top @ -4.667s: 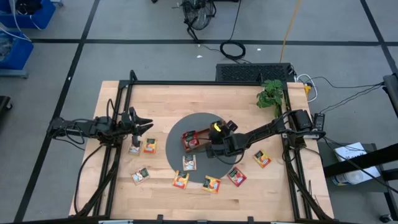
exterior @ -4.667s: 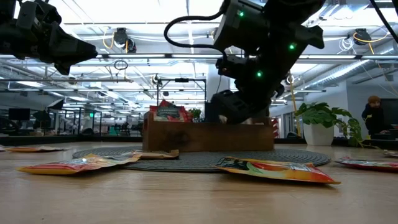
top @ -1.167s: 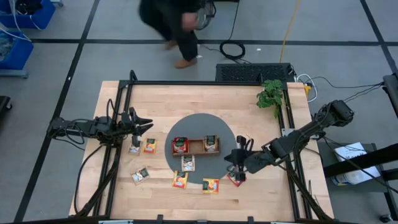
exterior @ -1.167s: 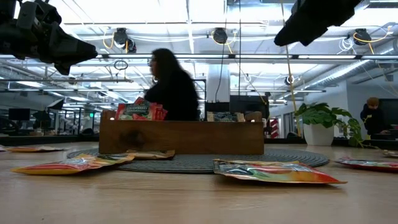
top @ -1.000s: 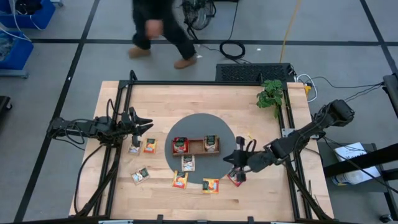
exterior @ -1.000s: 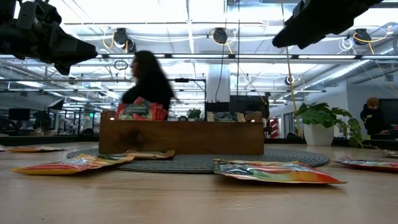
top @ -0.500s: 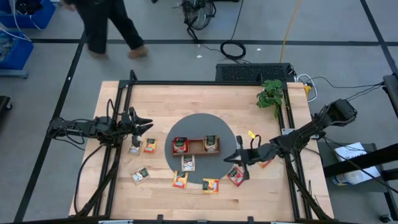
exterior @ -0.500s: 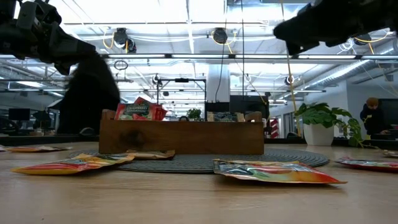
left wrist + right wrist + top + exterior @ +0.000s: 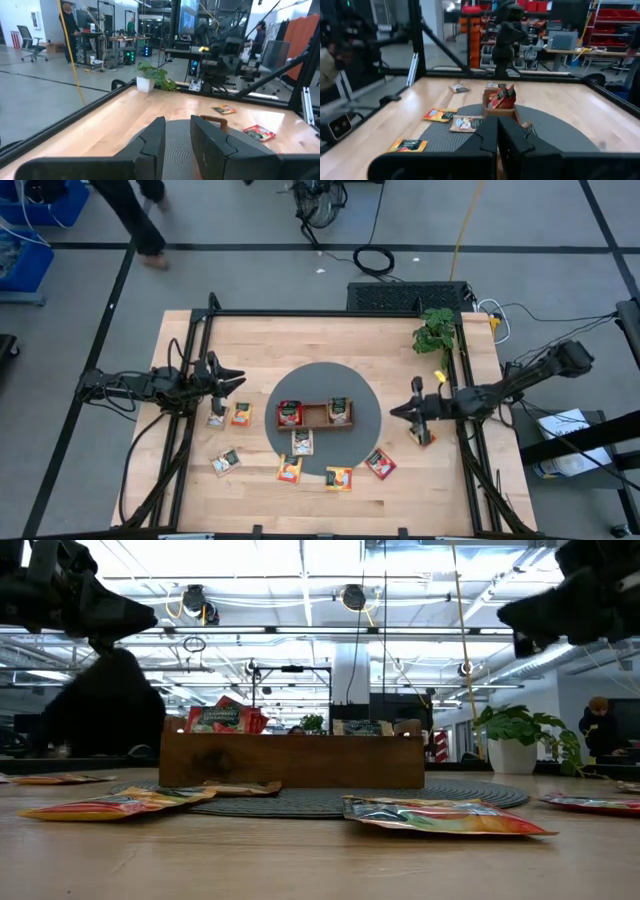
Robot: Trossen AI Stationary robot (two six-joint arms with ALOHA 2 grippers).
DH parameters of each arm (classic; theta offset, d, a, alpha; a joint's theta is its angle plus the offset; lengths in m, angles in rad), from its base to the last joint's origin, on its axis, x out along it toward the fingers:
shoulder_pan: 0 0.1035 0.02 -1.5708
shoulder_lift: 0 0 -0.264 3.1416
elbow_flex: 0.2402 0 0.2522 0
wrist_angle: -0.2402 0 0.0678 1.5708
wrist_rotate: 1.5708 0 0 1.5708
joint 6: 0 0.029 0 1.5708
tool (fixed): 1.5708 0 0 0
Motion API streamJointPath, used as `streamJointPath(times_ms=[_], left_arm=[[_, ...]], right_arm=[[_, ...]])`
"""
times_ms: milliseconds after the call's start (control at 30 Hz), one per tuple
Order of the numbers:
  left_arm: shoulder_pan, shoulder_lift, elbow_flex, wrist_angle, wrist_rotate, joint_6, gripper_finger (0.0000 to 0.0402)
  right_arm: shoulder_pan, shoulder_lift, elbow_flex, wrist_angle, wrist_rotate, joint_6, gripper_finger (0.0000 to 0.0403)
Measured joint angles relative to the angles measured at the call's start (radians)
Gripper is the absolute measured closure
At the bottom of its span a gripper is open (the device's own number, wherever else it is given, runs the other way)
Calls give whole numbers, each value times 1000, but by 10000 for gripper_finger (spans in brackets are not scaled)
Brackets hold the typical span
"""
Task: Pick & Place Tea
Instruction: Put the yellow tea bag into the right section of the wooden organizer
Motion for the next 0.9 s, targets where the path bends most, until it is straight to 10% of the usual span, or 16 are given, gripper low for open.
streamJointPath(times_ms=[400, 700, 900], left_arm=[[0, 0, 0, 19, -10, -110, 309], [0, 5, 2, 20, 177, -291, 309], [-57, 253, 8, 148, 279, -385, 309]], right_arm=[[-31, -111, -35, 56, 2, -103, 403], [-31, -110, -36, 60, 48, -125, 403], [-31, -109, -37, 56, 50, -124, 403]])
